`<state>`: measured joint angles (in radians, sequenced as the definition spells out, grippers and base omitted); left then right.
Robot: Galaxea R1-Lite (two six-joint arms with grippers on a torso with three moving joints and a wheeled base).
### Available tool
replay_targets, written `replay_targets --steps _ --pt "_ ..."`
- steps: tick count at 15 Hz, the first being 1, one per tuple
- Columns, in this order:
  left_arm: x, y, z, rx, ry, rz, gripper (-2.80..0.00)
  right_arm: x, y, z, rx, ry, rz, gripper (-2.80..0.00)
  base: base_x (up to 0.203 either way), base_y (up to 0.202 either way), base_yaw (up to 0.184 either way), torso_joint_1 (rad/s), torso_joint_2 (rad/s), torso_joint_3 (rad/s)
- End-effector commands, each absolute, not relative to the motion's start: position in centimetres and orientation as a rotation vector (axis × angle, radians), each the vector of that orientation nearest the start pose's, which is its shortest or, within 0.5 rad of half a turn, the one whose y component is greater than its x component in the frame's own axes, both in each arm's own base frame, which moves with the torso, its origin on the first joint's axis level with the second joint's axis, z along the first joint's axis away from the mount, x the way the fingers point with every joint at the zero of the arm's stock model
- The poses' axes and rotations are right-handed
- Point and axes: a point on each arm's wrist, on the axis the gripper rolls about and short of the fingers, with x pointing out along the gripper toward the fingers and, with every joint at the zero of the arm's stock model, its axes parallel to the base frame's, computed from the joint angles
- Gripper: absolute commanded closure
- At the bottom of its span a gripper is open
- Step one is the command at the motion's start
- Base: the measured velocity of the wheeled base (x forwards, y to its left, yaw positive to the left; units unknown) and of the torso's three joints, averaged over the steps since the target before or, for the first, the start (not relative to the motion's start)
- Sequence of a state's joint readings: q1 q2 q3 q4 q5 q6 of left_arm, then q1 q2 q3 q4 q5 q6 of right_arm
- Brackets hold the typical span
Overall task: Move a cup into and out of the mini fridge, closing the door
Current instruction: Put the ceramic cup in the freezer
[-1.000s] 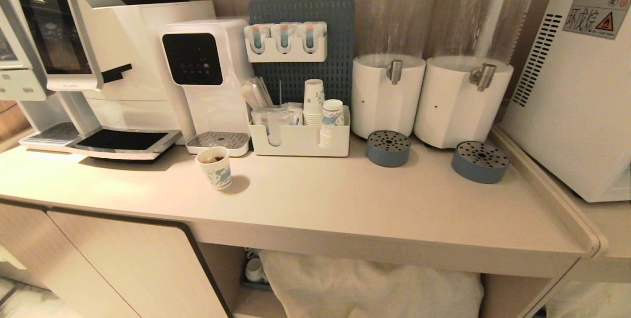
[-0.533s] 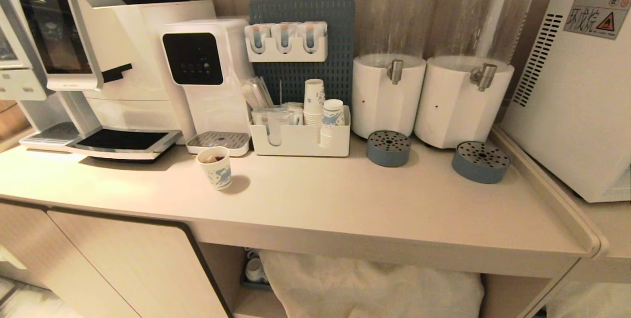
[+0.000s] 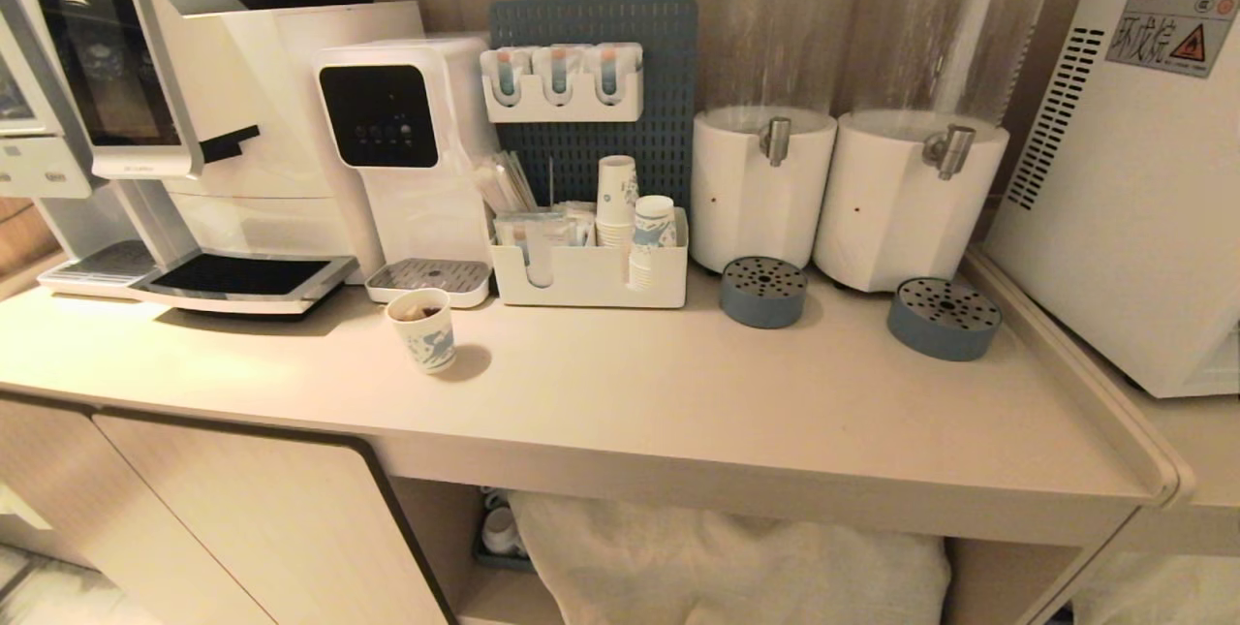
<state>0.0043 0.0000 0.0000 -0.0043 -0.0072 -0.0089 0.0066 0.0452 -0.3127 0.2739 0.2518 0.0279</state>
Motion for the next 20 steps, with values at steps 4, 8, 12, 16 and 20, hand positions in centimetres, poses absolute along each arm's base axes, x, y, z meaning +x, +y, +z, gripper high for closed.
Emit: replay_targets --steps 4,8,12,16,20 --pt "-2.3 0.0 7.6 -0.008 -0.002 -0.003 0.0 -2.3 0.0 8.0 -0.056 -0.048 0.007 0.0 0.0 0.0 0.0 0.0 0.0 0.0" --pt "-2.3 0.0 7.6 -0.008 -0.003 -0.003 0.0 -2.4 0.0 8.1 -0.109 -0.03 0.015 0.0 0.0 0.0 0.0 0.0 0.0 0.0" --pt "-2.3 0.0 7.6 -0.005 -0.003 -0.003 0.0 -2.5 0.0 7.6 -0.082 0.045 0.018 0.0 0.0 0.0 0.0 0.0 0.0 0.0" --pt "-2.3 0.0 7.6 -0.003 -0.003 -0.005 0.0 -2.6 0.0 7.6 -0.043 0.07 0.012 0.0 0.0 0.0 0.0 0.0 0.0 0.0" --pt "-2.3 0.0 7.6 0.002 -0.005 0.0 0.0 -2.6 0.0 7.6 -0.041 0.07 0.012 0.0 0.0 0.0 0.0 0.0 0.0 0.0"
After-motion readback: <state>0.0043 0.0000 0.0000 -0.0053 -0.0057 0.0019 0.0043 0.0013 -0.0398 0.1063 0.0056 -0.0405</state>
